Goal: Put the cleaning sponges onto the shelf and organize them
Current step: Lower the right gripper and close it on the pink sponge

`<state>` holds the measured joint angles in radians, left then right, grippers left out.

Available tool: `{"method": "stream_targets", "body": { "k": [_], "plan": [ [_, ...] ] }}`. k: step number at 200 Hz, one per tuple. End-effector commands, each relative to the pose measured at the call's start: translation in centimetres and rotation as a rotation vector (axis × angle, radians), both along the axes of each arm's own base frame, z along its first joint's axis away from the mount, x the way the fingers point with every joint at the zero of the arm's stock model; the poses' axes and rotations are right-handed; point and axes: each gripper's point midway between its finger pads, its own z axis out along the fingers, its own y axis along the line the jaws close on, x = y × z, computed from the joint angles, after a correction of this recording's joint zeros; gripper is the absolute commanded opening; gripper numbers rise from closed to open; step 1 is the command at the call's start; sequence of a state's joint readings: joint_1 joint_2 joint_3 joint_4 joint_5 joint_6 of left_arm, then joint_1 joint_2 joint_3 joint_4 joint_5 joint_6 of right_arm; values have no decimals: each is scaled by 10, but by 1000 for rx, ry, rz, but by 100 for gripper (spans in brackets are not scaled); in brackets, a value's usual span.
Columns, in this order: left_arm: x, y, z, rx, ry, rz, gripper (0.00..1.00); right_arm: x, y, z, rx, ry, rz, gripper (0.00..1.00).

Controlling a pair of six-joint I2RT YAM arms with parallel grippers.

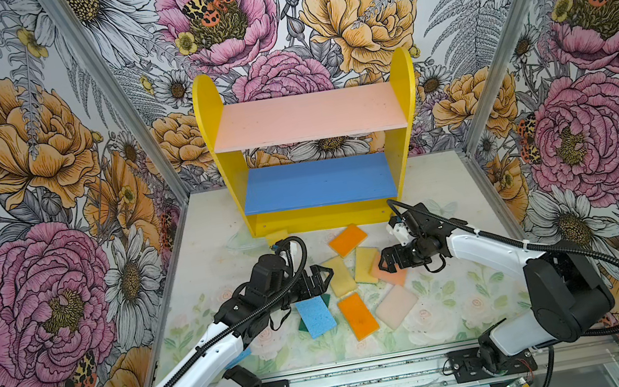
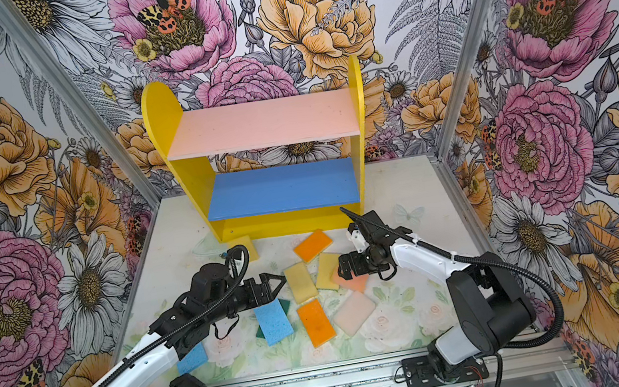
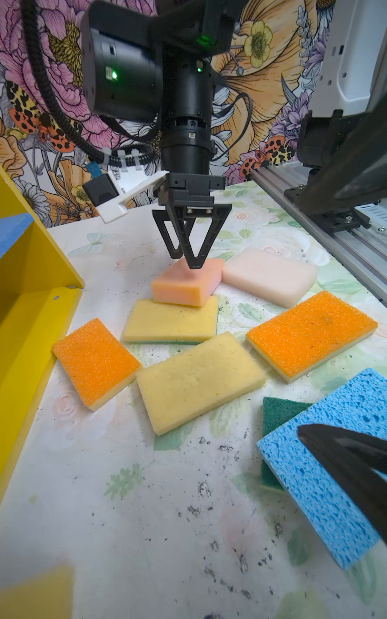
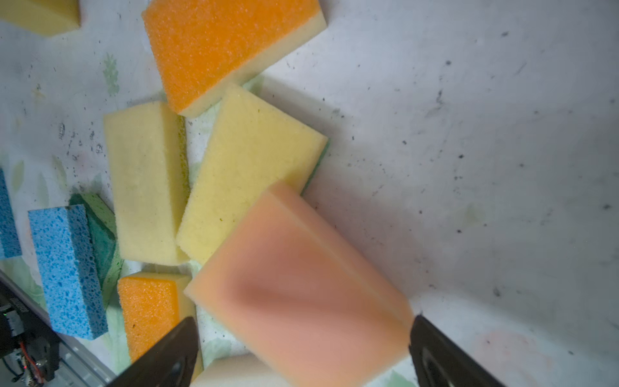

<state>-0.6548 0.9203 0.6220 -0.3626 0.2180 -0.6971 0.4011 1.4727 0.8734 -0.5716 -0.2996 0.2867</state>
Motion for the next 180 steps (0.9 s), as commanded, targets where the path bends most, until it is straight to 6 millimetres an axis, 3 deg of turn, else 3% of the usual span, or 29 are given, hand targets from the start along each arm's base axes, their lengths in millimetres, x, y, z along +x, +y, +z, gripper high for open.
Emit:
{"method": "stream_targets", "body": {
  "k": [1, 74, 148, 180],
  "plan": [
    [0, -2, 3, -15, -12, 11, 99, 12, -6, 3, -128, -91, 75, 99],
    [-5, 2, 2, -37, -2, 26, 99, 14, 21, 1, -166, -149, 289, 99],
    [-4, 1, -4, -25, 16, 27, 99, 26, 19, -25, -236, -108, 317, 98],
    [0, -2, -5, -14, 22, 23, 99, 32, 20, -18, -235, -125, 289, 90]
  ]
}}
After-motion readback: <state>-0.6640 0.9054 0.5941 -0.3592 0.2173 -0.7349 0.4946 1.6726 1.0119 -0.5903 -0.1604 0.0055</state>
